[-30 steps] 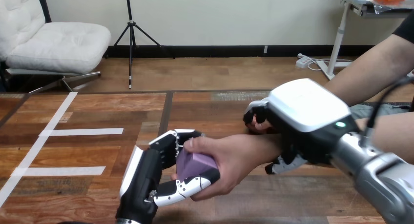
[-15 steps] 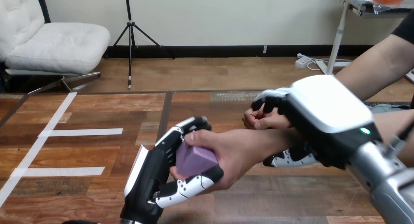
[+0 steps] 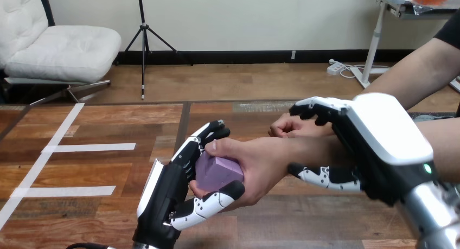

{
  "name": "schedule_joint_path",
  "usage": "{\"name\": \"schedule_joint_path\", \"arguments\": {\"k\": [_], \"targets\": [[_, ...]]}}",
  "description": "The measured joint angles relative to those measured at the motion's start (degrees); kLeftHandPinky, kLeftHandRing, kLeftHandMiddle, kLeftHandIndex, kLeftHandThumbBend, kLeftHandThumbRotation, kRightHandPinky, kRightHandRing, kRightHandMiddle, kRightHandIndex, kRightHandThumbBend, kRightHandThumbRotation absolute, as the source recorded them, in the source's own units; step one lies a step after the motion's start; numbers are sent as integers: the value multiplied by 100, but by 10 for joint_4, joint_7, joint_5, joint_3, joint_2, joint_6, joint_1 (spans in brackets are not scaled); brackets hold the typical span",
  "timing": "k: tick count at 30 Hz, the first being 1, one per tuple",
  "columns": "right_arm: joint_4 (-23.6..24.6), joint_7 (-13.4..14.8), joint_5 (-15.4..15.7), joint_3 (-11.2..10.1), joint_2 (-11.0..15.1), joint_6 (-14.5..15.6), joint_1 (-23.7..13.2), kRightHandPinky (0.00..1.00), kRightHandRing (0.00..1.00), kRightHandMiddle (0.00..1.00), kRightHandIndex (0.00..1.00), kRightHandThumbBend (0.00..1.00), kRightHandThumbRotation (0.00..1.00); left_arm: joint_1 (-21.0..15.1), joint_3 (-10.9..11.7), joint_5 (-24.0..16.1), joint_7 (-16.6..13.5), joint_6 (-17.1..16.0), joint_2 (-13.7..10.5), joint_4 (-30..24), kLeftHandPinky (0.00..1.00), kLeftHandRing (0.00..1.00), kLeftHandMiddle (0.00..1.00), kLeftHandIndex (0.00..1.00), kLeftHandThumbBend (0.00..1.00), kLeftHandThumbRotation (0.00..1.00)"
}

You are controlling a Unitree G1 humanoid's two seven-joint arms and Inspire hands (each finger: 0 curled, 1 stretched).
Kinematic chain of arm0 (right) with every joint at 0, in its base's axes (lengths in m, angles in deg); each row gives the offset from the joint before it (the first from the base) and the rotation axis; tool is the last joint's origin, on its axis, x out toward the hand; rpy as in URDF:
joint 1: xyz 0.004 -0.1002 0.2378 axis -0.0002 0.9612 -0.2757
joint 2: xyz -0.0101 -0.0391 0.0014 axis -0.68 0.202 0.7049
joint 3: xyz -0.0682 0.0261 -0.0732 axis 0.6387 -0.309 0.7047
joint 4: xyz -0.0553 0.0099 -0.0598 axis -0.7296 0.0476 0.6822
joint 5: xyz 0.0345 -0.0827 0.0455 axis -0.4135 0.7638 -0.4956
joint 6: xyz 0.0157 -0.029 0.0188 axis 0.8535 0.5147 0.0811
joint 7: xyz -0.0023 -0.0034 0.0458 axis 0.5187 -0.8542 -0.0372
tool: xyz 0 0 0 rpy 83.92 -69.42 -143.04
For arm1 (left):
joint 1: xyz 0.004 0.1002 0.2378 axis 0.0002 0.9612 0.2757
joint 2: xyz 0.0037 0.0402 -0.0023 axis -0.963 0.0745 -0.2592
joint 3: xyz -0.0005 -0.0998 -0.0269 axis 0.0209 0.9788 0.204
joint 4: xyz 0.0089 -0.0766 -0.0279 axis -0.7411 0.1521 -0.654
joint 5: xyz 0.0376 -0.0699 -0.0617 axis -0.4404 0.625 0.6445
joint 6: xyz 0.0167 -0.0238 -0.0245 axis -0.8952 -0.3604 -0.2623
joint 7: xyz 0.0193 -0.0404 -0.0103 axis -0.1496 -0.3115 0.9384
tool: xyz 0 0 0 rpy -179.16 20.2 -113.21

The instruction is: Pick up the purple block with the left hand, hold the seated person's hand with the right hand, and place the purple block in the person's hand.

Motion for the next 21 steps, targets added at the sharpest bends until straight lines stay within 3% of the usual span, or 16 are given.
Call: {"name": "schedule_joint_path", "arguments": {"k": [10, 21], "targets": [[-7, 87, -16, -1, -21, -74, 37, 62, 73, 76, 76, 55, 39, -1, 0, 5, 5, -27, -1, 20, 81, 85, 88, 91, 90, 57], [-70, 216, -31, 4, -63, -177, 51, 65, 76, 78, 77, 52, 46, -2, 1, 10, 12, -49, -1, 35, 81, 86, 88, 91, 91, 59]]}}
